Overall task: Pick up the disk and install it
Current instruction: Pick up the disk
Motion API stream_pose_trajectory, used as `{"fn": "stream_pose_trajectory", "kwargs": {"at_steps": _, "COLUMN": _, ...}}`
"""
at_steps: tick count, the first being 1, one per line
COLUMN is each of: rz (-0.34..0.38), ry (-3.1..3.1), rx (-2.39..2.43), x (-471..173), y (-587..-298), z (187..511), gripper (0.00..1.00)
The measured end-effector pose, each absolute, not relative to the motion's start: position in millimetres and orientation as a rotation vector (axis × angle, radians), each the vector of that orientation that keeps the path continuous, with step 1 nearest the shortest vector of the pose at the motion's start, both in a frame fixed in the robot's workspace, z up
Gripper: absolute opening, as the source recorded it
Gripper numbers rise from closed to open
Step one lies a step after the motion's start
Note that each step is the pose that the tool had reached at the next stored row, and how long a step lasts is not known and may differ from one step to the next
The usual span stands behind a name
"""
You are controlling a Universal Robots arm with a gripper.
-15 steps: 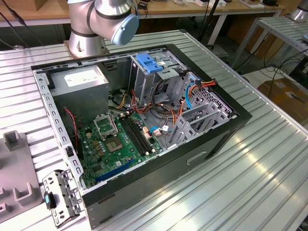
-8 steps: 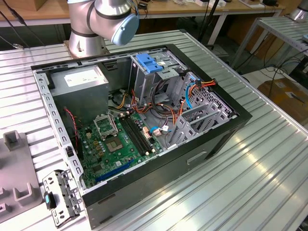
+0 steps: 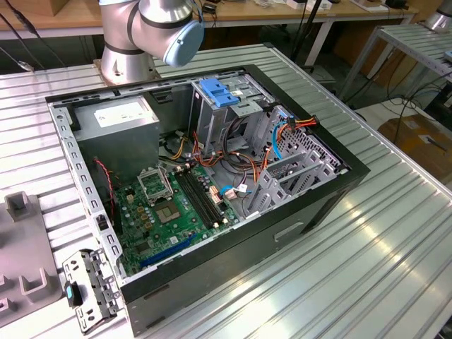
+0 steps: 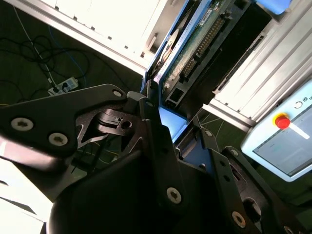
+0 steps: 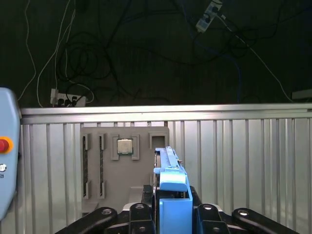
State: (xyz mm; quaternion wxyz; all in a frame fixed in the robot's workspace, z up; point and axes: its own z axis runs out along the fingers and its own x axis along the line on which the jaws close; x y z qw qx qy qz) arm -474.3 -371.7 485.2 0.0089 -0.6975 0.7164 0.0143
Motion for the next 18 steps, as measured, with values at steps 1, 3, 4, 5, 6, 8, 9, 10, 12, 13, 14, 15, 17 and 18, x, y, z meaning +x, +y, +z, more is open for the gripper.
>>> {"fn": "stream_pose_trajectory", "kwargs": {"at_steps": 1, "rz": 0.045, "ry": 2.238, "rx": -2.179, "x": -474, "y": -372, "z": 487, "gripper": 0.37}}
{"fn": "stream_pose_trajectory", "kwargs": {"at_steps": 3, "rz": 0.045, "ry": 2.238, "rx": -2.179, "x": -474, "y": -372, "z": 490, "gripper": 0.37}}
{"fn": "stream_pose_trajectory", "kwargs": {"at_steps": 4, "rz": 0.044, "ry": 2.238, "rx": -2.179, "x": -474, "y": -372, "z": 491, "gripper": 0.37}}
{"fn": "stream_pose_trajectory", "kwargs": {"at_steps": 5, "rz": 0.045, "ry": 2.238, "rx": -2.179, "x": -474, "y": -372, "z": 493, "gripper": 0.37}}
{"fn": "stream_pose_trajectory", "kwargs": {"at_steps": 6, "rz": 0.045, "ry": 2.238, "rx": -2.179, "x": -474, "y": -372, "z": 495, "gripper": 0.37}}
{"fn": "stream_pose_trajectory", "kwargs": {"at_steps": 8, "rz": 0.045, "ry": 2.238, "rx": -2.179, "x": -474, "y": -372, "z": 498, "gripper": 0.37}}
{"fn": "stream_pose_trajectory", "kwargs": {"at_steps": 9, "rz": 0.045, "ry": 2.238, "rx": -2.179, "x": -474, "y": -372, "z": 500, "gripper": 0.37}}
{"fn": "stream_pose_trajectory", "kwargs": {"at_steps": 10, "rz": 0.045, "ry": 2.238, "rx": -2.179, "x": -474, "y": -372, "z": 501, "gripper": 0.37}}
{"fn": "stream_pose_trajectory", "kwargs": {"at_steps": 12, "rz": 0.044, "ry": 2.238, "rx": -2.179, "x": -474, "y": -372, "z": 504, "gripper": 0.37}}
{"fn": "stream_pose_trajectory", "kwargs": {"at_steps": 13, "rz": 0.044, "ry": 2.238, "rx": -2.179, "x": -474, "y": -372, "z": 505, "gripper": 0.37}}
{"fn": "stream_pose_trajectory", "kwargs": {"at_steps": 14, "rz": 0.045, "ry": 2.238, "rx": -2.179, "x": -474, "y": -372, "z": 506, "gripper": 0.37}}
{"fn": "stream_pose_trajectory", "kwargs": {"at_steps": 15, "rz": 0.045, "ry": 2.238, "rx": -2.179, "x": -474, "y": -372, "z": 508, "gripper": 0.37}}
{"fn": "stream_pose_trajectory", "kwargs": {"at_steps": 17, "rz": 0.045, "ry": 2.238, "rx": -2.179, "x": -474, "y": -372, "z": 510, "gripper": 0.37}}
{"fn": "stream_pose_trajectory", "kwargs": {"at_steps": 18, "rz": 0.045, "ry": 2.238, "rx": -2.179, "x": -474, "y": -372, "z": 511, "gripper": 0.37}}
